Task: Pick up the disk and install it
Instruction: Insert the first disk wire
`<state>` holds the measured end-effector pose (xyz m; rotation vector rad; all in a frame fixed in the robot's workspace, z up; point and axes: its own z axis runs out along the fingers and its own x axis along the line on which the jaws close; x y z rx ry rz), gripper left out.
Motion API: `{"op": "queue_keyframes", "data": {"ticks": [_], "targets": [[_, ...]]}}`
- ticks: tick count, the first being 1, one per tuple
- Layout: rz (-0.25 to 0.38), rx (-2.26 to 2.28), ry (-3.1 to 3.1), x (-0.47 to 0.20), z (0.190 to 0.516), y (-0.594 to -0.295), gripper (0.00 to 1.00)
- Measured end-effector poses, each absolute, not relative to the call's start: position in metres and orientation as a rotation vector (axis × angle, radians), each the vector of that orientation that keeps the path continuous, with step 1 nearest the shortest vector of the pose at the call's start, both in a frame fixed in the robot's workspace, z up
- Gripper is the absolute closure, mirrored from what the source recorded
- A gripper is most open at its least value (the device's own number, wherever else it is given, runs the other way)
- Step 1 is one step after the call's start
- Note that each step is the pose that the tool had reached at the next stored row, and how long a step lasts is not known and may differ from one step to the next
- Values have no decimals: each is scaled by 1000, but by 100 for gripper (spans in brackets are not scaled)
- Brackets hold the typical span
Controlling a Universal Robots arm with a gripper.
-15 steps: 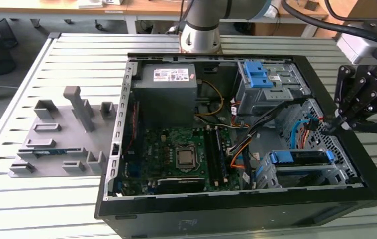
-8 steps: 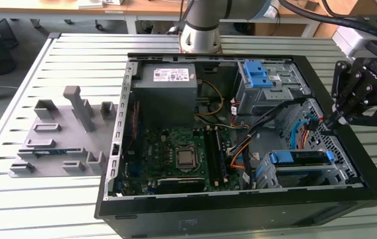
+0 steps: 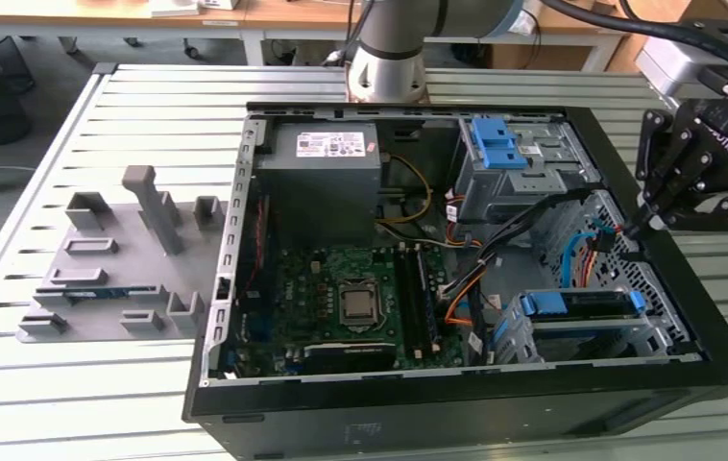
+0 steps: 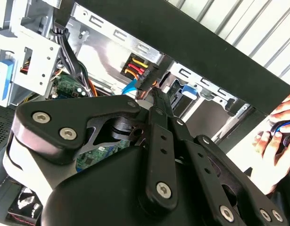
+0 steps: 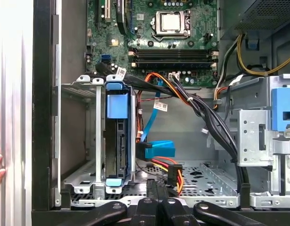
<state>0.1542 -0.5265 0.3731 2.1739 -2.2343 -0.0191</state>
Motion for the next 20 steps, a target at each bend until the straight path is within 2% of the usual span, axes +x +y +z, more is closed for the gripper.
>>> {"op": "queue_keyframes", "data": {"ticks": [20], "targets": [[-1, 2164, -2225, 155, 377, -513, 89]]}}
